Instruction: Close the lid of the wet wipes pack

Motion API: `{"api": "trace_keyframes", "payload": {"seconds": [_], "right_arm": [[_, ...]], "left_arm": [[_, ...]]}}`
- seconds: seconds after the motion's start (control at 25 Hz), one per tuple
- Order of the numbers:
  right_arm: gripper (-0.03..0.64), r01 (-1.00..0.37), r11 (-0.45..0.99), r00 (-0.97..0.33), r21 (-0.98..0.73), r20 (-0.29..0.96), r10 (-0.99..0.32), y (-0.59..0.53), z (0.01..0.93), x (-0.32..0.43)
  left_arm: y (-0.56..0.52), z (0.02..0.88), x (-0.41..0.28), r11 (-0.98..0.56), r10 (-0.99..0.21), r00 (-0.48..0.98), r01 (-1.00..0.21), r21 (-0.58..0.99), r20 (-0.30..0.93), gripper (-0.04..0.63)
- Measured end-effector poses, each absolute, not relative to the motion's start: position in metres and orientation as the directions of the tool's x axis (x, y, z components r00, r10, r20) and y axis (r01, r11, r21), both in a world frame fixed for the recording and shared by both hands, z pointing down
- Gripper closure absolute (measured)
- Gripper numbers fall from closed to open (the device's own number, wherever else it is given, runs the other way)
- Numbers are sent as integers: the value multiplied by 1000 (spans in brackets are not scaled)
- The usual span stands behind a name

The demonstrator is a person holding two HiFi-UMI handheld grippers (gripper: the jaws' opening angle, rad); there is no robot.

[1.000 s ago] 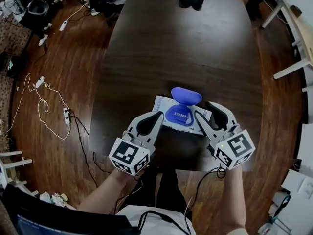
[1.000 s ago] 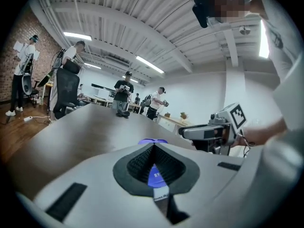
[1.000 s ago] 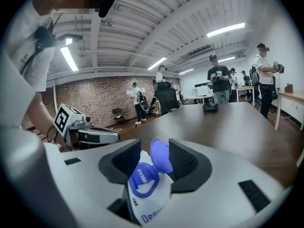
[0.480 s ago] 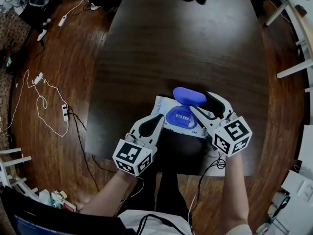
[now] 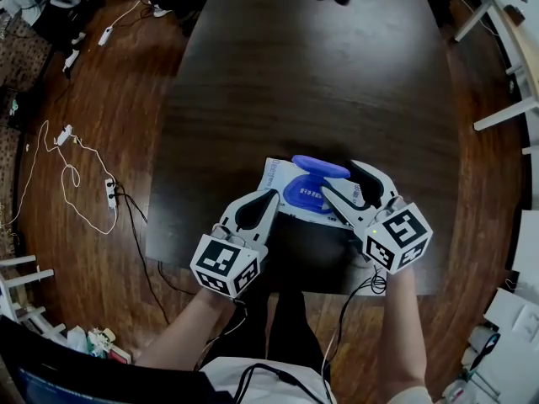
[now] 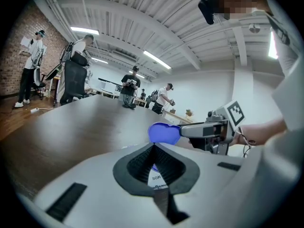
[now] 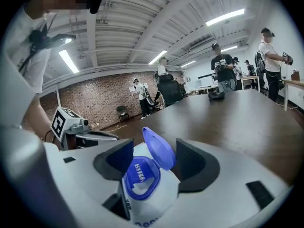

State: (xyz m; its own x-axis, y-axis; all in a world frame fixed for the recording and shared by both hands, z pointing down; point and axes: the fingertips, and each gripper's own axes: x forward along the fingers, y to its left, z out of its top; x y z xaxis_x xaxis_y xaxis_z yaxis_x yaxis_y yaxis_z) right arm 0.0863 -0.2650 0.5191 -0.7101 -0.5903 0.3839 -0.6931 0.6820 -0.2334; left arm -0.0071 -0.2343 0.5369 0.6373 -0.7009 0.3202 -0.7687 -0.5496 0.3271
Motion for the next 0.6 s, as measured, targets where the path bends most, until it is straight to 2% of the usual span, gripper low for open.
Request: {"api": "trace_keyframes", "payload": {"seconds": [0.6], "right_arm": [[348,-691,689,-706,-217,407,-580,-222,522,71]], "left_arm": [[-213,521,-12,-570,-704,646,-762,308,294,598]]}}
